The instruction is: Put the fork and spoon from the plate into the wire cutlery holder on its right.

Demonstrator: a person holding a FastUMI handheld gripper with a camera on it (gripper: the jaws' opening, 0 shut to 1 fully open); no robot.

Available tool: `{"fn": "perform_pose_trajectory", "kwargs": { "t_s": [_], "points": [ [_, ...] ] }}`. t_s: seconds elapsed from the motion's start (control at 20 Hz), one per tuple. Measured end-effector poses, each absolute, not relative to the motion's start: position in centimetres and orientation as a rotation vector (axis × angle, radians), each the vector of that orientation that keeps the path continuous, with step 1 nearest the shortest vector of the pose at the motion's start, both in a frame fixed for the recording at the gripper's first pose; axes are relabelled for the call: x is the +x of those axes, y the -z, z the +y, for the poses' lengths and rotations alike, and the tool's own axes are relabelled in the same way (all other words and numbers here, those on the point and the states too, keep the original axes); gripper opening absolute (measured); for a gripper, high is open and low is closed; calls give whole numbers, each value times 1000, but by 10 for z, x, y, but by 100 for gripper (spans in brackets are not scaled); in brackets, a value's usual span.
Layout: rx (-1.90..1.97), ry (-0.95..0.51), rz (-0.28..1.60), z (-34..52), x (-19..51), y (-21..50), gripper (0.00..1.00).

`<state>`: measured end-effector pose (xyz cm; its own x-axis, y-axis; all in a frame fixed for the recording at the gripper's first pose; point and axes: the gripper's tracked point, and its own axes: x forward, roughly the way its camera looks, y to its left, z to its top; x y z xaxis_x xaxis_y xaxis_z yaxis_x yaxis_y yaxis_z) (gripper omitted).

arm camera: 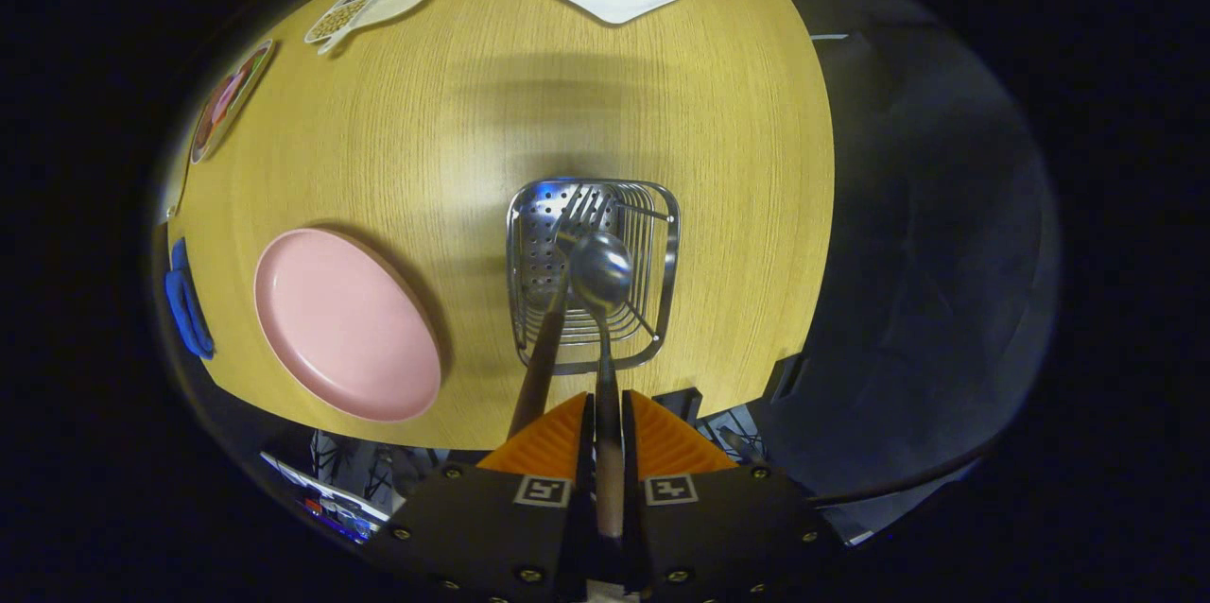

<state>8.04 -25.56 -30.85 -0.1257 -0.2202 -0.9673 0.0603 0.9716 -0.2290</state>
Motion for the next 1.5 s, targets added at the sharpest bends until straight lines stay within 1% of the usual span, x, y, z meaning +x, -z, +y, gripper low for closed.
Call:
{"fn": "perform_pose_trajectory", "kwargs": {
  "t_s": [0.05, 0.1, 0.15, 0.65, 0.95, 1.3, 1.5],
  "points": [
    [-106, 247, 1673, -253, 81, 308, 23],
    [-97, 253, 1669, -253, 82, 305, 25],
    [-83, 252, 1663, -252, 81, 304, 41],
    [-57, 266, 1599, -241, 78, 283, 41],
    [17, 310, 1448, -225, 88, 246, 42],
    [44, 316, 1143, -196, 110, 170, 42],
    [113, 276, 828, -170, 138, 100, 42]
  ]
}}
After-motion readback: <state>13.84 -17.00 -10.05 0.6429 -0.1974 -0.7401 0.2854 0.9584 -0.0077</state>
